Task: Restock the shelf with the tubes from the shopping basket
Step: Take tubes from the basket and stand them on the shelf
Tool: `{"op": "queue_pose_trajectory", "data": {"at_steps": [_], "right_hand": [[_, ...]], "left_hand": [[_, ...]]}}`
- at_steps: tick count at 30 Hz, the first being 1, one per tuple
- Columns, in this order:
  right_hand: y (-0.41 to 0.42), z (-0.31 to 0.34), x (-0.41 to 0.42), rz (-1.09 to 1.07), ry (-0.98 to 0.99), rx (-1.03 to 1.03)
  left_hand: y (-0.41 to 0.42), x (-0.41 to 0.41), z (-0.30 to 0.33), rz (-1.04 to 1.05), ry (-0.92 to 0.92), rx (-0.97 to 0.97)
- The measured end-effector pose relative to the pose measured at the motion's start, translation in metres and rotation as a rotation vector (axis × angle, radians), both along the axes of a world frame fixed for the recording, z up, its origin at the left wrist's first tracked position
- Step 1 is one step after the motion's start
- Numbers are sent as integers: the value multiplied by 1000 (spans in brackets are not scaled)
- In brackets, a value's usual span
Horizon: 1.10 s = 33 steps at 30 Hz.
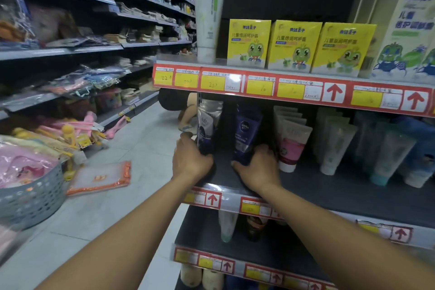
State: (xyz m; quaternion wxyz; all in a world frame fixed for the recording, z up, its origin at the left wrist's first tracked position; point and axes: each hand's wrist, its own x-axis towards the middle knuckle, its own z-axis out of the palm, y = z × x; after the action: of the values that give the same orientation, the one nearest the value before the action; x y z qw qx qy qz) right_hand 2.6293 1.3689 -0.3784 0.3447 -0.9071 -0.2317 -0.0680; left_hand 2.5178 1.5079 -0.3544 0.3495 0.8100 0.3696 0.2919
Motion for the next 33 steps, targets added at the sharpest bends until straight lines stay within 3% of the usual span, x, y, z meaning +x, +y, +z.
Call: {"op": "queue_pose_trajectory", "data": {"at_steps": [6, 33], "right_hand": [[10, -8, 12, -17, -14, 21], [7, -11, 12, -24, -13, 77]], "left_hand": [[13, 20, -9, -67, -13, -65], [15, 24, -21, 23, -38, 30]]}}
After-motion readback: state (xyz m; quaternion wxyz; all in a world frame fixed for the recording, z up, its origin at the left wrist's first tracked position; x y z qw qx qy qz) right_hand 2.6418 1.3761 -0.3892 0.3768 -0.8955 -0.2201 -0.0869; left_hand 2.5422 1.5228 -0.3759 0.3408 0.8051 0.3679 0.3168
